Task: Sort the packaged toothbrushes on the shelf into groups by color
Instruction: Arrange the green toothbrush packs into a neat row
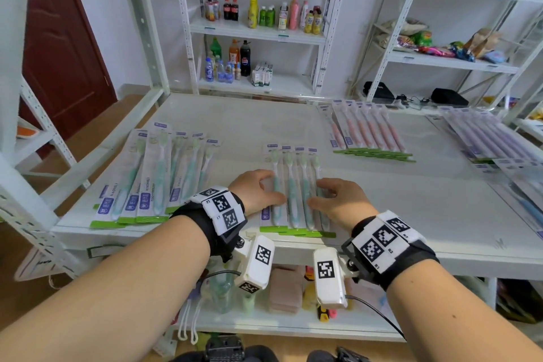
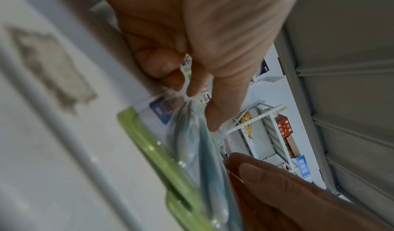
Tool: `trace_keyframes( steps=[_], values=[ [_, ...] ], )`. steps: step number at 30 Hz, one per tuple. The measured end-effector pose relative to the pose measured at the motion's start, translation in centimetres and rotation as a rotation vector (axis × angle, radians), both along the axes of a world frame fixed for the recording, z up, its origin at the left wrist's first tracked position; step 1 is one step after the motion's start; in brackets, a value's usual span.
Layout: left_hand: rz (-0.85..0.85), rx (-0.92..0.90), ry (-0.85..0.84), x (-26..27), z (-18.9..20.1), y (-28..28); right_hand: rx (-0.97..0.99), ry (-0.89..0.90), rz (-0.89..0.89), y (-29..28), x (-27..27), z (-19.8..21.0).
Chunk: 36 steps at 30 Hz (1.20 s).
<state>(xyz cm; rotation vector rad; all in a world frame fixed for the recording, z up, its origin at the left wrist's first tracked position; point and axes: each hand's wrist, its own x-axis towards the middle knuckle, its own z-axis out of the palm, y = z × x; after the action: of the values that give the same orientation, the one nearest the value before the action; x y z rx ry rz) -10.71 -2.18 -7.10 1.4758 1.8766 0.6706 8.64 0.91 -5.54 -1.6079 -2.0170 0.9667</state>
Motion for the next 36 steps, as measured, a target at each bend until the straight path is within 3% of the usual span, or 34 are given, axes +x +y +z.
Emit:
trace_keyframes(
  steps=[6,13,22,31,36],
  values=[
    [0.143,0.081,-0.225,-1.9,1.3,-1.7,0.067,0.072,0.022,0.6,-2.1,1.8],
    [0.396,0.269,-0.323,-8.0,3.3,-5.8,0.062,0.173,0.149,-0.2,-9.6,2.8],
    [0.649,0.304,-0.207,-15.8,2.0,-11.4,0.035,0.049,0.391,-3.2,-19.6,2.0],
    [0.66,0.151,-0.099,-18.3,0.9,-12.8,0.068,-0.284,0.433,-4.0,-25.2,1.9],
    [0.669,0.122,-0.004,-18.9,0.9,-12.8,0.003,-0.34,0.438,-3.2,-26.2,1.5]
  ],
)
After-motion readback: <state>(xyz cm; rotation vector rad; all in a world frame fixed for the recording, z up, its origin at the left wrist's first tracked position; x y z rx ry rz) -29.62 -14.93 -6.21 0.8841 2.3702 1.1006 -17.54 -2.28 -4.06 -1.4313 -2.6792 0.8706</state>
